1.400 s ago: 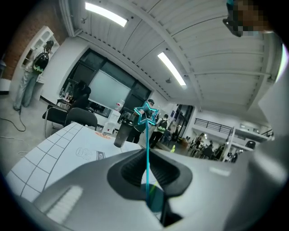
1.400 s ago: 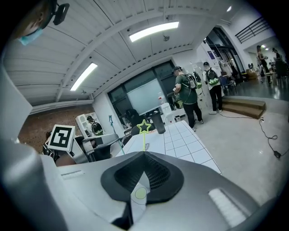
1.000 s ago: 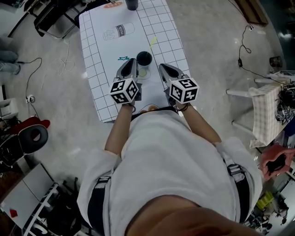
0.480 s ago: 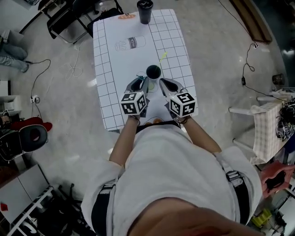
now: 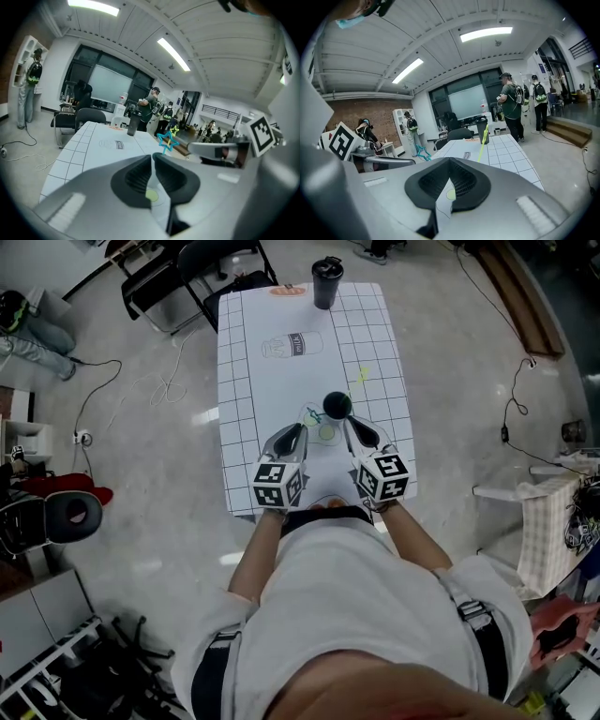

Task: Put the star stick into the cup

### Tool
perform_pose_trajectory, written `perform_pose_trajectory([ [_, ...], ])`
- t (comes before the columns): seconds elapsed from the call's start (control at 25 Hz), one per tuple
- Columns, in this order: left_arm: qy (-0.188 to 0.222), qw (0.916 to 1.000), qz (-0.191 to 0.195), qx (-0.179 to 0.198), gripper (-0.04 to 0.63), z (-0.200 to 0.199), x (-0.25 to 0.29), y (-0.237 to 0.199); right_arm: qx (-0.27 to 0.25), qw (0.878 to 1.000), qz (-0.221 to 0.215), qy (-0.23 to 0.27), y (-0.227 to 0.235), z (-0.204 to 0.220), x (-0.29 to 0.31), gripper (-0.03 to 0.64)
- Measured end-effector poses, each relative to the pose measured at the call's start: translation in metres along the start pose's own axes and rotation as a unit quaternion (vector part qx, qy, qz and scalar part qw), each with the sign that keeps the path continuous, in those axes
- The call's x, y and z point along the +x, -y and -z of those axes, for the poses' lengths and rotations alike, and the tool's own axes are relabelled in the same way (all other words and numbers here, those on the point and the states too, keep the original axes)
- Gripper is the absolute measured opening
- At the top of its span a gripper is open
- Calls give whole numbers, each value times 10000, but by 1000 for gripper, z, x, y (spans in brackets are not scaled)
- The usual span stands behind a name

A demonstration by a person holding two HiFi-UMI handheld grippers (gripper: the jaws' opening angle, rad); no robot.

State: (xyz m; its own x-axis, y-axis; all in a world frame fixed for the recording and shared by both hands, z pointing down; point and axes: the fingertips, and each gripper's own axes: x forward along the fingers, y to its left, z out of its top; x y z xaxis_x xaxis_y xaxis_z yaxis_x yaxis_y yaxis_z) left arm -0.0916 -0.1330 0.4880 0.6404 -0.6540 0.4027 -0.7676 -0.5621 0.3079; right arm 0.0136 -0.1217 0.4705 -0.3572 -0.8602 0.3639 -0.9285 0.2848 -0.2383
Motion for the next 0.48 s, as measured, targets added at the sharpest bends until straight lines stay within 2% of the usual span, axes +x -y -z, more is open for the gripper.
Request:
perform_pose_trajectory([
  [0.12, 224, 9997, -80, 86, 4, -13, -18, -9, -59, 9999, 51, 120, -5, -4, -5, 0],
  [0.36, 568, 9973, -271, 387, 3, -24, -51, -16, -215, 9987, 203, 404, -26, -12, -17, 0],
  [0.48, 675, 9966, -308, 352, 3, -25, -63, -16, -453, 9974, 320, 459, -36, -14, -27, -1],
])
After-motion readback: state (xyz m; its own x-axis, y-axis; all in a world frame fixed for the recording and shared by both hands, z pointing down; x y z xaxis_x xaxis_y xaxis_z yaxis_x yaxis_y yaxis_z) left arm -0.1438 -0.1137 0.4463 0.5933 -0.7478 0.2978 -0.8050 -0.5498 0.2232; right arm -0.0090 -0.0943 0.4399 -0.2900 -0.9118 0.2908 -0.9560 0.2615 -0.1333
